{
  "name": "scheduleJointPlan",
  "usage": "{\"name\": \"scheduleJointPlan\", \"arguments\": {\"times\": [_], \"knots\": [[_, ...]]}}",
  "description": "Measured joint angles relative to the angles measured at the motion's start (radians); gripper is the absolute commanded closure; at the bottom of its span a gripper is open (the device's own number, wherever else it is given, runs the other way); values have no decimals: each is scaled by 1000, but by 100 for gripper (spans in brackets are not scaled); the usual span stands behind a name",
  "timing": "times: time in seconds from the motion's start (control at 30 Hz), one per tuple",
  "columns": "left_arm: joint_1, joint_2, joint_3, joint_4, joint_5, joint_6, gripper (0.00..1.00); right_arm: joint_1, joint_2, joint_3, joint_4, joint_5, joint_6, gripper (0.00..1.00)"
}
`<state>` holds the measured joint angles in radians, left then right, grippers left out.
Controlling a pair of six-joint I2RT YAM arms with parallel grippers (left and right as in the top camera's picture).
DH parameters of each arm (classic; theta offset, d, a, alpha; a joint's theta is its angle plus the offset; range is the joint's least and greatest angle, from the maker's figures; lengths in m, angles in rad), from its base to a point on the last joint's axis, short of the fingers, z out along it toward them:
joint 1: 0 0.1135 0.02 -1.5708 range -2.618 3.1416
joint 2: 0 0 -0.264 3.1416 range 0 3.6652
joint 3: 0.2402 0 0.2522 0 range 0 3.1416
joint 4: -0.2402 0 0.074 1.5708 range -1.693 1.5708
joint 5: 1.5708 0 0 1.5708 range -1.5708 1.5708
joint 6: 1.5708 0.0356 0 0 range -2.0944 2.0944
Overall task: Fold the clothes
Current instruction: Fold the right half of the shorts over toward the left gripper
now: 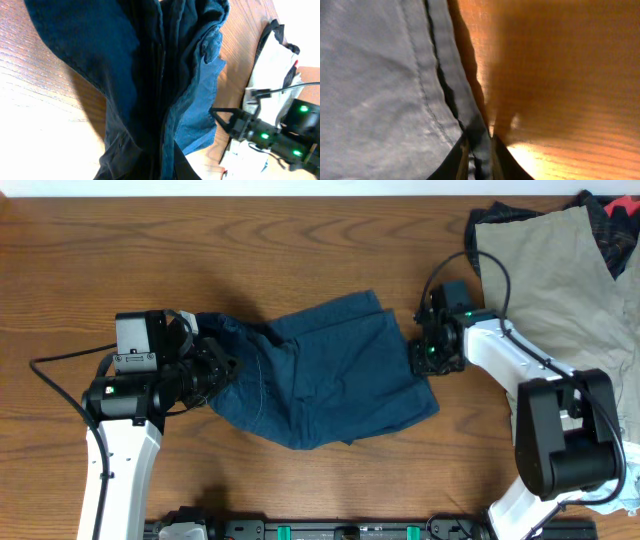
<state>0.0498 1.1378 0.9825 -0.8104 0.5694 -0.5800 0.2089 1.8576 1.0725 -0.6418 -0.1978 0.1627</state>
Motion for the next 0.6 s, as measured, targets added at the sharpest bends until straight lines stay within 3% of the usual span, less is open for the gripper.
{"name": "scheduleJointPlan", "arguments": {"times": [0.1,0.37,0.6], "knots": [[-8,0,0,5,0,-28,94,6,-2,-8,30,4,-11,97],[-157,13,0,172,1,-140,94,67,-2,-13,36,-5,-3,99],[-324,142,1,344,2,-232,94,188,-2,-14,30,-15,41,99]]}}
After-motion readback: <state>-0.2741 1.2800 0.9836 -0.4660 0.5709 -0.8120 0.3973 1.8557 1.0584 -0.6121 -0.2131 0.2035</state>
